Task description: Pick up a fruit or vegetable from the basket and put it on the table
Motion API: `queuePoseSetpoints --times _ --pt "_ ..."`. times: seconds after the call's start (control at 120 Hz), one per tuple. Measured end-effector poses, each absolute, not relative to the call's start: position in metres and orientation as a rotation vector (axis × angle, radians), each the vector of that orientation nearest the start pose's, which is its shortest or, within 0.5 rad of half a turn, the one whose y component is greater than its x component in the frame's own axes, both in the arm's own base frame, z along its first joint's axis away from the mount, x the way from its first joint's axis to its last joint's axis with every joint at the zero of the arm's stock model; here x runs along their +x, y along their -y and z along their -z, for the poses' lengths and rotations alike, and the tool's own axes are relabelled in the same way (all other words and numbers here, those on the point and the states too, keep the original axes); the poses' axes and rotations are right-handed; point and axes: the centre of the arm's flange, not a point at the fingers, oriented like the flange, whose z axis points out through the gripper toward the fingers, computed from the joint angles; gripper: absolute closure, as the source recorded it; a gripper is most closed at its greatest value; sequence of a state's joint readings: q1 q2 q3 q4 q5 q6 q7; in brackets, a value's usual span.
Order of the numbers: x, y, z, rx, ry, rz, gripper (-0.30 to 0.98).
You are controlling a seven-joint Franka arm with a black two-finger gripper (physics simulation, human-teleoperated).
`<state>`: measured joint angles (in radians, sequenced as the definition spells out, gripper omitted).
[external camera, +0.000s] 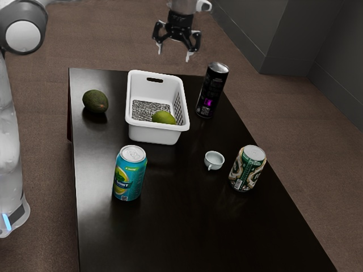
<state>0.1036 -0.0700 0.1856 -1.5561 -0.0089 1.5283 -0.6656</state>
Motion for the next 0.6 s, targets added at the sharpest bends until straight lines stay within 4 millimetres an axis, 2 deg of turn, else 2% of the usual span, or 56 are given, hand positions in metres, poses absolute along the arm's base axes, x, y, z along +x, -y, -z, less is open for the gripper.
queuePoseSetpoints --times 0.042,0.092,0.192,0.283,0.483,0.6 --pt "0.496 -0.181 -0.665 -2.694 1.673 0.051 0.0" --pt "0.492 -0.191 -0.664 -2.576 1.852 0.044 0.0" --pt "0.503 -0.172 -0.654 -2.409 2.046 0.016 0.0" --pt "0.503 -0.15 -0.659 -2.283 2.177 0.017 0.0" --pt "0.495 -0.158 -0.657 -1.862 2.521 -0.021 0.0" --pt "0.468 -0.155 -0.631 -1.664 2.651 -0.06 0.0"
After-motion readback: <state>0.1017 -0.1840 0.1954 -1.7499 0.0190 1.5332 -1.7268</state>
